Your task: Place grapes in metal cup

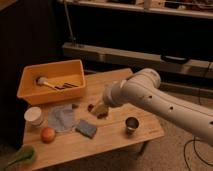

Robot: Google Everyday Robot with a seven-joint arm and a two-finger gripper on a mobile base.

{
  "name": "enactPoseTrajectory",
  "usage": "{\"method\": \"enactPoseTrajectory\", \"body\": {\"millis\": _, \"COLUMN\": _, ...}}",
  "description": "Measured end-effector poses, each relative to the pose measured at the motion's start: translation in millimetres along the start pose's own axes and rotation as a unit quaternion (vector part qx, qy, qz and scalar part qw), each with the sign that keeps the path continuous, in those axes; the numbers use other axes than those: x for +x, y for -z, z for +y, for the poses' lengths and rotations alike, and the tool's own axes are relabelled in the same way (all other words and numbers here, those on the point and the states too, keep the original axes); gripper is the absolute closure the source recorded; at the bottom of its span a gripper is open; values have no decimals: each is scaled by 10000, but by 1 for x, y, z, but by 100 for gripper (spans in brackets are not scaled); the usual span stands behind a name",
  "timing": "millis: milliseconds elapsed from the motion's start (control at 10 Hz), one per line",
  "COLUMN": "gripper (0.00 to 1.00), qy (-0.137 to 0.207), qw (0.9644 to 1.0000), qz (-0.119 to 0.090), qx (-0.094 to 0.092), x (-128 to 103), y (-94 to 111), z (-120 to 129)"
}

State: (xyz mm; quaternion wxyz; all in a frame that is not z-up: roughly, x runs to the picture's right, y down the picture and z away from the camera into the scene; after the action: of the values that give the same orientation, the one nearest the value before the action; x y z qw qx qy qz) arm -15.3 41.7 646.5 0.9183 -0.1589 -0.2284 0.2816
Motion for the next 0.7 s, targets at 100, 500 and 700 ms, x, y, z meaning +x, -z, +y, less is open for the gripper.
{"method": "enactPoseTrajectory", "body": {"millis": 100, "gripper": 20, "qy": 57, "qw": 9999, "qz": 7, "qx": 102, "x": 13, "y": -10, "z": -10}}
{"method": "enactPoseTrajectory", "body": {"millis": 500, "gripper": 20, "qy": 90, "qw": 9999, "qz": 2, "qx": 108, "x": 13, "y": -13, "z": -11}}
{"method": "enactPoseTrajectory", "body": {"millis": 700, "gripper": 20, "qy": 135, "qw": 9999, "qz": 50, "qx": 49, "x": 13, "y": -14, "z": -12}}
